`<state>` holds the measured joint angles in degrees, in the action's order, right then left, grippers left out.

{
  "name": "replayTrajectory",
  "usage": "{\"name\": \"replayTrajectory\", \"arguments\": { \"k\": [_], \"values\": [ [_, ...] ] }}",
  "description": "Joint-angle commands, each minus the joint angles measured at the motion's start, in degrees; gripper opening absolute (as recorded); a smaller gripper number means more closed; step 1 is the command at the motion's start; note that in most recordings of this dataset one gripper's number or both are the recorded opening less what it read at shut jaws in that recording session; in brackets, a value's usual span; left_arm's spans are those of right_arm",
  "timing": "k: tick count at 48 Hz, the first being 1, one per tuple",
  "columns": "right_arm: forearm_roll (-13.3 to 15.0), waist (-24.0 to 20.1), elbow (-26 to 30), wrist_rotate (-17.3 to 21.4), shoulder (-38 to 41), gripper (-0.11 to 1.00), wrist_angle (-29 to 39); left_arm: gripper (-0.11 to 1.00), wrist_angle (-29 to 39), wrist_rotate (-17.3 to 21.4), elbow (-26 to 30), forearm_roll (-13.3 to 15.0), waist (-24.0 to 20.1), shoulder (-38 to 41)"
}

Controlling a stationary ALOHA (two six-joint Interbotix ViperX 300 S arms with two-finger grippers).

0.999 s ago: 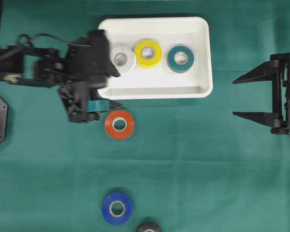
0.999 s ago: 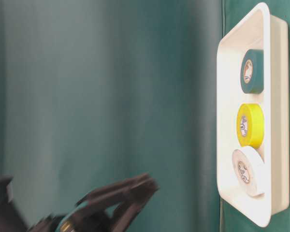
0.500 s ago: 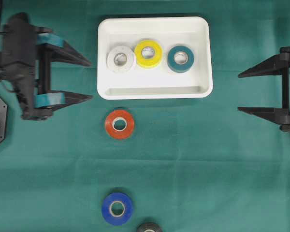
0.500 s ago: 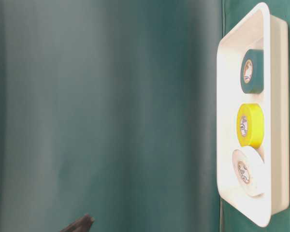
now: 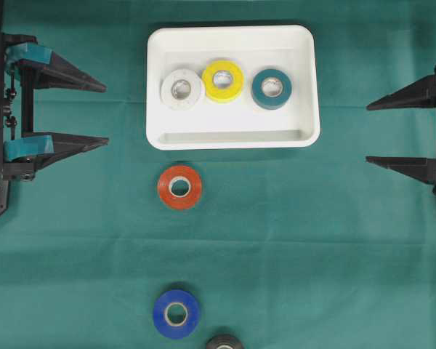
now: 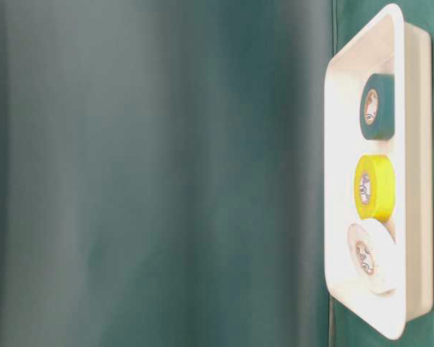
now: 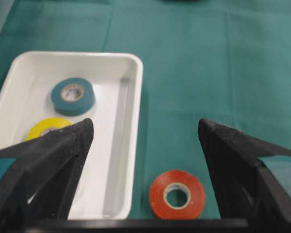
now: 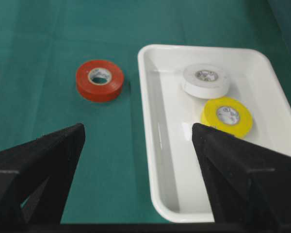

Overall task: Pick up the tape from a random location and place it into the white case.
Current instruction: 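Open the left gripper and retract it to the left side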

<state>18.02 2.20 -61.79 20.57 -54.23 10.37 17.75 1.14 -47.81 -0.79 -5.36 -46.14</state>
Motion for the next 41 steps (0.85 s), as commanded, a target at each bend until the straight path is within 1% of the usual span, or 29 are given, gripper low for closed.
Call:
{"name": "replayTrajectory", "arguments": {
  "k": [1, 8, 16, 30, 41],
  "values": [
    [0.26, 0.00, 1.58, -0.09, 0.09, 0.86, -0.44, 0.84, -2.02, -0.09, -0.18, 0.18, 0.09, -0.53],
    [0.18, 0.00, 1.32, -0.09, 0.09, 0.86, -0.62, 0.84, -4.22, -0.18, -2.20, 0.18, 0.09, -1.58],
    [0.18, 0.26, 0.09, -0.09, 0.09, 0.86, -2.55, 0.84, -7.38, -0.18, -5.27, 0.18, 0.26, -2.90],
    [0.26, 1.23, -1.85, 0.00, 0.09, 0.86, -6.06, 0.84, -17.58, -0.18, -12.74, 0.26, 1.67, -3.60],
    [0.18, 1.41, -2.46, 0.00, 0.35, 0.86, -7.56, 0.84, -23.64, -0.18, -16.35, 0.35, 2.81, -3.60]
  ]
}}
